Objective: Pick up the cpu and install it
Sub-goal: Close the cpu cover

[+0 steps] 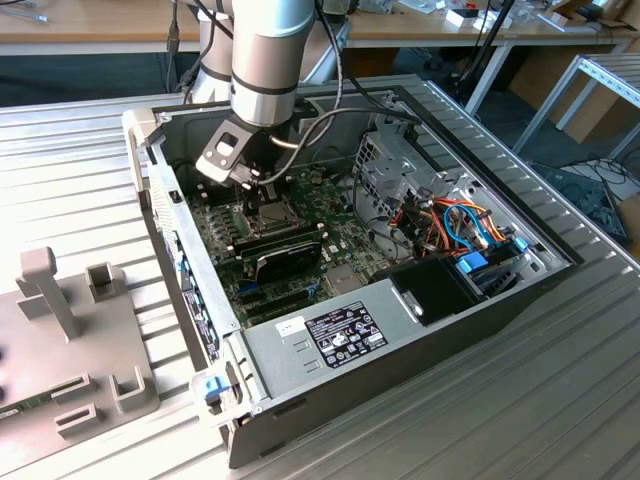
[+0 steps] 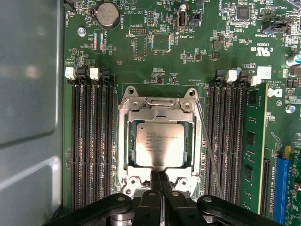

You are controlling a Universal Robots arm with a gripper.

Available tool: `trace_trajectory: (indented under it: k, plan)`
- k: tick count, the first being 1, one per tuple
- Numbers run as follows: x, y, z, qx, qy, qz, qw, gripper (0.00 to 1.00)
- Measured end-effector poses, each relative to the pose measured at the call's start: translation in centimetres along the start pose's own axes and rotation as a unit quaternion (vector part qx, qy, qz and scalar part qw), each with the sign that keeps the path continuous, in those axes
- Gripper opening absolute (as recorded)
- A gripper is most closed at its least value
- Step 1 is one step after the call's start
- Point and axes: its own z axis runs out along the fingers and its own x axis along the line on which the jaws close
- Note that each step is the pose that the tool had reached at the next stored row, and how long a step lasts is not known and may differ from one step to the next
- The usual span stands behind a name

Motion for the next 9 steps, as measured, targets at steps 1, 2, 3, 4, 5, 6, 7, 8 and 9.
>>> trace_trajectory:
  k: [1, 2, 3, 4, 5, 6, 7, 8, 9]
  plan:
    - [0.00, 0.00, -0.01, 0.0000, -0.0001, 0.000, 1.00000, 0.11]
    - [-0.01, 0.04, -0.01, 0.0001, -0.0002, 0.000, 1.00000, 0.11]
    - [-0.01, 0.19, -0.02, 0.0001, -0.0002, 0.000, 1.00000, 0.11]
    - [-0.01, 0.31, -0.01, 0.0000, -0.0001, 0.000, 1.00000, 0.11]
    - [-0.01, 0.53, -0.01, 0.0000, -0.0001, 0.000, 1.00000, 0.11]
    - [-0.02, 0.69, -0.01, 0.0000, -0.0001, 0.000, 1.00000, 0.11]
    - [-0.02, 0.87, -0.01, 0.0001, -0.0001, 0.000, 1.00000, 0.11]
    - [-0.02, 1.06, -0.01, 0.0000, -0.0001, 0.000, 1.00000, 0.11]
    - [-0.03, 1.24, -0.01, 0.0000, -0.0001, 0.000, 1.00000, 0.11]
